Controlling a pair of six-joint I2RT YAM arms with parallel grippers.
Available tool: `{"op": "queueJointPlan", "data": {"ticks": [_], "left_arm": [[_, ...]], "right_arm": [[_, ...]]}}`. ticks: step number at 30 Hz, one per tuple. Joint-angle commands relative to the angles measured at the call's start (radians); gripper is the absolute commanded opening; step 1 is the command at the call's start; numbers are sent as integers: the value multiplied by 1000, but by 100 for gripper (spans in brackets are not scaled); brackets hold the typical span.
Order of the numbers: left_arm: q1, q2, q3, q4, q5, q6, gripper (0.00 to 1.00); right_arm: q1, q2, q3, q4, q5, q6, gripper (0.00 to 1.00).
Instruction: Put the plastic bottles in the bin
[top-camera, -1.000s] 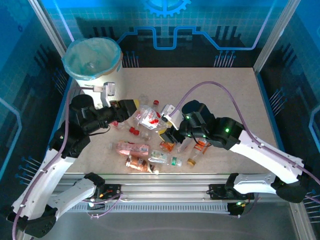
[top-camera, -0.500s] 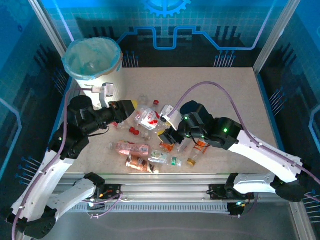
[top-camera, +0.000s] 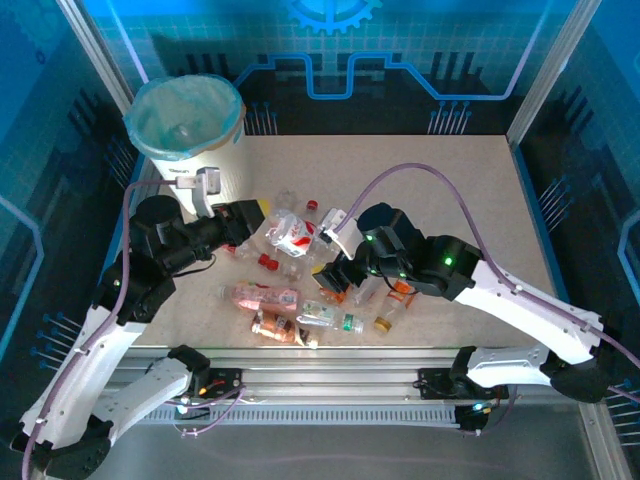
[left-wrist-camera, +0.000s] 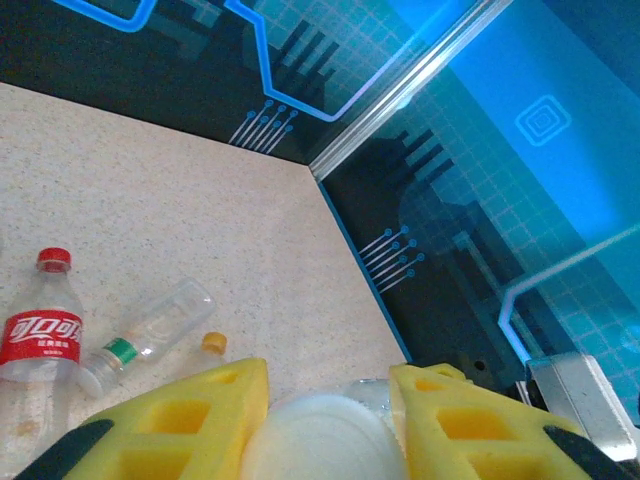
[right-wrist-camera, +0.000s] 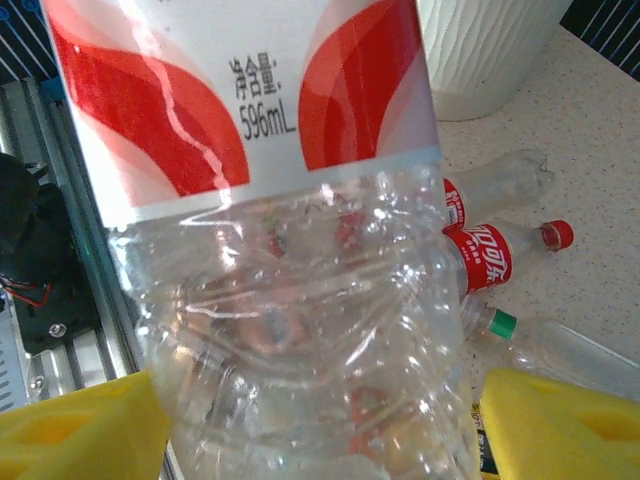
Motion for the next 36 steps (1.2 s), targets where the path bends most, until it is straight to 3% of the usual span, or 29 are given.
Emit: {"op": "queueJointPlan", "data": {"ticks": [1, 15, 27, 31, 36], "left_arm": [[6, -11, 25, -12, -57, 37, 0], [6, 52, 275, -44, -280, 201, 0], [17, 291, 639, -20, -648, 589, 0], [57, 409, 796, -55, -706, 686, 0], [178, 532, 922, -141, -649, 644, 0]], "right_arm": [[13, -19, 28, 15, 32, 8, 81], [11, 1, 118, 26, 111, -13, 83], [-13, 125, 308, -3, 110, -67, 84], [-25, 181, 352, 3, 74, -74, 85], [-30, 291, 462, -57, 18, -75, 85]]}}
